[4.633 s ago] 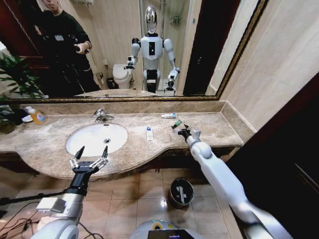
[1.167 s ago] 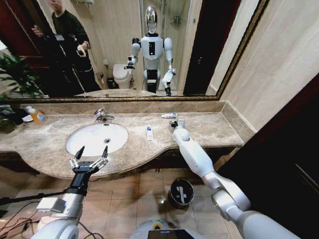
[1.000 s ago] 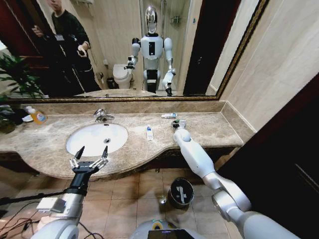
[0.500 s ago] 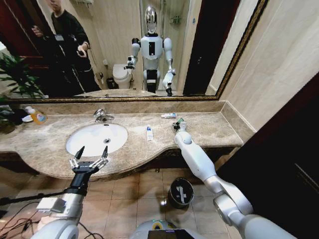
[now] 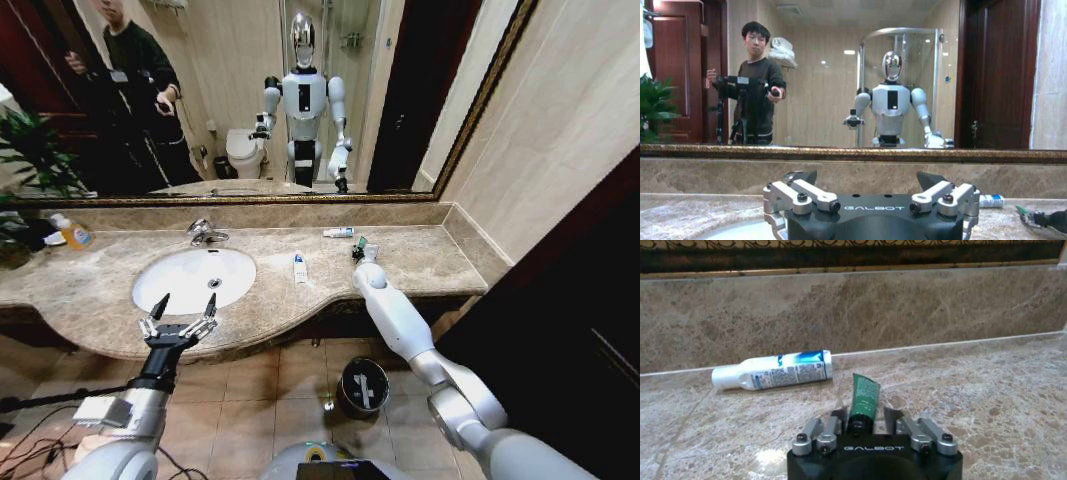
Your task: Pick up the trash from the sink and place it in the trash bin.
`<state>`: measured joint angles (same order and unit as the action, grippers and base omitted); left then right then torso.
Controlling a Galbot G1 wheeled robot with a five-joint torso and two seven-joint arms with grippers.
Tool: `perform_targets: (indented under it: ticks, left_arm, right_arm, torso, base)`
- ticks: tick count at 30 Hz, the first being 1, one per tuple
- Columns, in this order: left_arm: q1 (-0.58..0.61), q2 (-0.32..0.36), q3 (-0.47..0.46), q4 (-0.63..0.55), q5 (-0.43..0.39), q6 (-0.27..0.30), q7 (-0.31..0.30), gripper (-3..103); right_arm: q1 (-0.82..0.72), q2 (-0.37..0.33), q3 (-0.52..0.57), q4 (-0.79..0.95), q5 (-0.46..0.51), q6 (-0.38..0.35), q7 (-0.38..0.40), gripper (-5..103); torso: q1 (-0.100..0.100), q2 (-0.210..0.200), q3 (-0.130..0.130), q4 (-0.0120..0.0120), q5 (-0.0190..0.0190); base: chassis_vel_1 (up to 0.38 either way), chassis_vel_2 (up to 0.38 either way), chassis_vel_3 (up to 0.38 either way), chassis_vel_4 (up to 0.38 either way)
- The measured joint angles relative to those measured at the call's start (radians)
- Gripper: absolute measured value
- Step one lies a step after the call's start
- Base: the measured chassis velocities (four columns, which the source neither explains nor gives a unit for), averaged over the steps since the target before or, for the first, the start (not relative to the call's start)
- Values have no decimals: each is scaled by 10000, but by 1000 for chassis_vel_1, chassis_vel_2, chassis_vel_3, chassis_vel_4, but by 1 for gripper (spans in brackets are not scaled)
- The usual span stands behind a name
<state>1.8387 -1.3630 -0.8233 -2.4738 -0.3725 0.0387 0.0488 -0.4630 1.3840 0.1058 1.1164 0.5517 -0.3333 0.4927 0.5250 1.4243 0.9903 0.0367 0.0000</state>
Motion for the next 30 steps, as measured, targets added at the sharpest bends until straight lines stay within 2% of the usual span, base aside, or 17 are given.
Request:
perform_targets:
  ticks: [2,4,6,11,16,19,20,22,23,25,26,28,30]
  left_arm:
    - [0,0,0,0,0,0,0,100]
    - [0,0,0,0,0,0,0,100]
    - [0,0,0,0,0,0,0,100]
    - [0,0,0,0,0,0,0,100]
    - [0,0,0,0,0,0,0,100]
    - [0,0,0,0,0,0,0,100]
    - [0,0,0,0,0,0,0,100]
    - [0,0,0,0,0,0,-1,100]
    - [0,0,0,0,0,0,-1,100]
    - [-1,0,0,0,0,0,-3,100]
    - [-1,0,0,0,0,0,-3,100]
    - [-1,0,0,0,0,0,-2,100]
    - [0,-1,0,0,0,0,-2,100]
  right_arm:
    - [-46,-36,-33,98,10,6,-40,29]
    - [-62,-48,-47,137,13,9,-46,29]
    - [-162,-141,-117,423,24,11,-52,21]
    - [-369,-375,-175,1018,23,23,-74,21]
    - [-867,-933,-255,2186,152,180,-340,21]
    - [-1545,-1640,-288,3704,397,329,-967,21]
    - [-1545,-1640,-288,3704,397,329,-967,21]
    - [-2359,-2192,-55,4822,232,648,-1640,21]
    - [-2359,-2192,-55,4822,232,648,-1640,21]
    - [-3405,-2713,419,5810,166,730,-2436,21]
    - [-3405,-2713,419,5810,166,730,-2436,21]
    - [-4687,-3402,1101,6886,224,730,-3135,21]
    - [-5140,-3580,1398,7238,239,741,-3357,21]
  torso:
    - [0,0,2,0,0]
    - [0,0,2,0,1]
    - [1,-2,4,2,5]
    - [1,-3,3,2,1]
    - [1,-3,3,2,2]
    - [1,-2,0,1,-1]
    - [1,-2,0,1,-1]
    - [1,-2,1,3,1]
    - [1,-2,1,3,1]
    - [0,-1,0,2,2]
    - [0,-1,0,2,2]
    - [0,-1,0,-2,1]
    - [0,0,0,-2,1]
  base:
    - [0,0,0,0]
    - [0,0,0,0]
    - [0,0,0,0]
    - [0,0,0,0]
    - [0,0,0,0]
    - [0,0,0,0]
    - [0,0,0,0]
    - [0,0,0,0]
    - [0,0,0,0]
    - [0,0,0,0]
    - [0,0,0,0]
    - [0,0,0,0]
    - [0,0,0,0]
